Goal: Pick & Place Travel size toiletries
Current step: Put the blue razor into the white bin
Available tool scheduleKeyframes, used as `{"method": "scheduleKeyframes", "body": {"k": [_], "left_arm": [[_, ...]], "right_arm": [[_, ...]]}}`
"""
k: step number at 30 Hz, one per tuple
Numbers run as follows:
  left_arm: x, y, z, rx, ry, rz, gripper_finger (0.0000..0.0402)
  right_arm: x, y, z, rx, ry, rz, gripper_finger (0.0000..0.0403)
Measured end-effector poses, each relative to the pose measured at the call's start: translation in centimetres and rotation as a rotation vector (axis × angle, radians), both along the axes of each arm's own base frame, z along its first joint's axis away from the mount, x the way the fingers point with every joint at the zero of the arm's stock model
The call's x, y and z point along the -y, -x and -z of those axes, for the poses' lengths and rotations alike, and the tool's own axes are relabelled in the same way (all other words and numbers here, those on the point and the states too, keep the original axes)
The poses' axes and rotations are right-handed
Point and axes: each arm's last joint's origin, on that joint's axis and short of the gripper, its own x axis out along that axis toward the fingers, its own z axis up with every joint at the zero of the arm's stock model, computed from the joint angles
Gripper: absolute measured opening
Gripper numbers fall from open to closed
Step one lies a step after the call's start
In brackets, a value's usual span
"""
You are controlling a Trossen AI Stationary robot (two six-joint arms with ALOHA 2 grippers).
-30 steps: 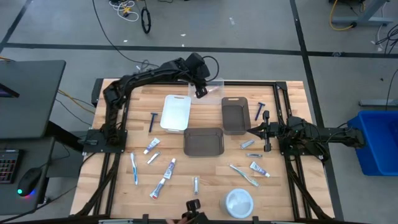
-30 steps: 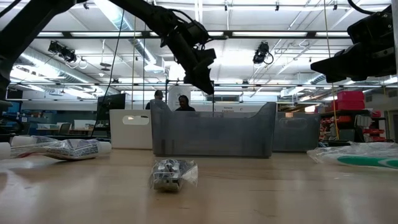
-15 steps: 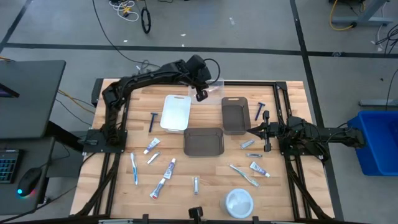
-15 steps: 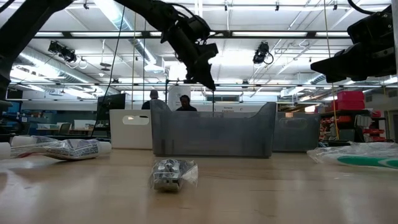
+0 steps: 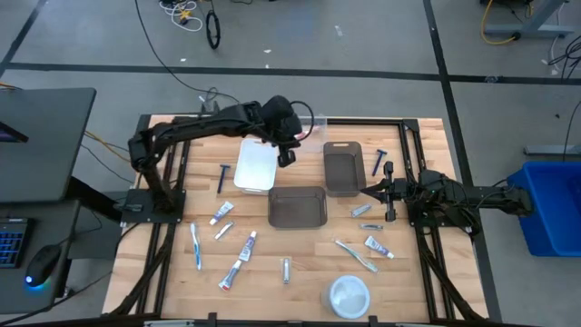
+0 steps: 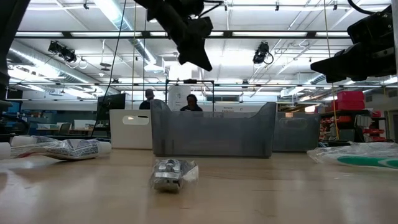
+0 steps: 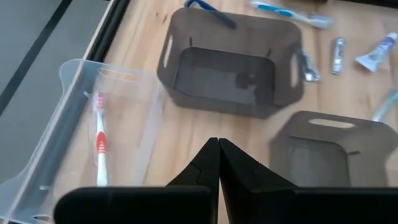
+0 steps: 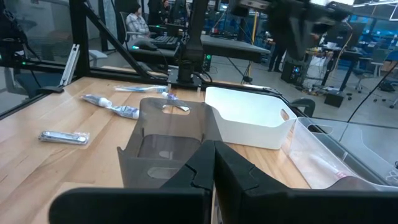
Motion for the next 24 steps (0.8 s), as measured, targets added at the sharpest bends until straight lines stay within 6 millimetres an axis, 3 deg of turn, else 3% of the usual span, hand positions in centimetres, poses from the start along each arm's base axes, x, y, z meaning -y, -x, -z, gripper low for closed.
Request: {"method": "scheduleKeyframes", "body": {"k": [5, 14, 24], "left_arm": [[1.9, 1.5, -0.4, 0.001, 0.010, 0.009, 0.0005], [4.6, 5.1, 0.9, -0.036, 0.029, -0.009, 0.0005], [5.9, 9.0, 1.4, -0.035, 0.034, -0.053, 0.0005]], "right_arm": [[0.0, 0.0, 0.0, 0.000, 0.000, 0.000, 0.0014], [0.0, 0.0, 0.0, 0.000, 0.000, 0.000, 0.0013], [0.0, 0.0, 0.0, 0.000, 0.000, 0.000, 0.0013]]}}
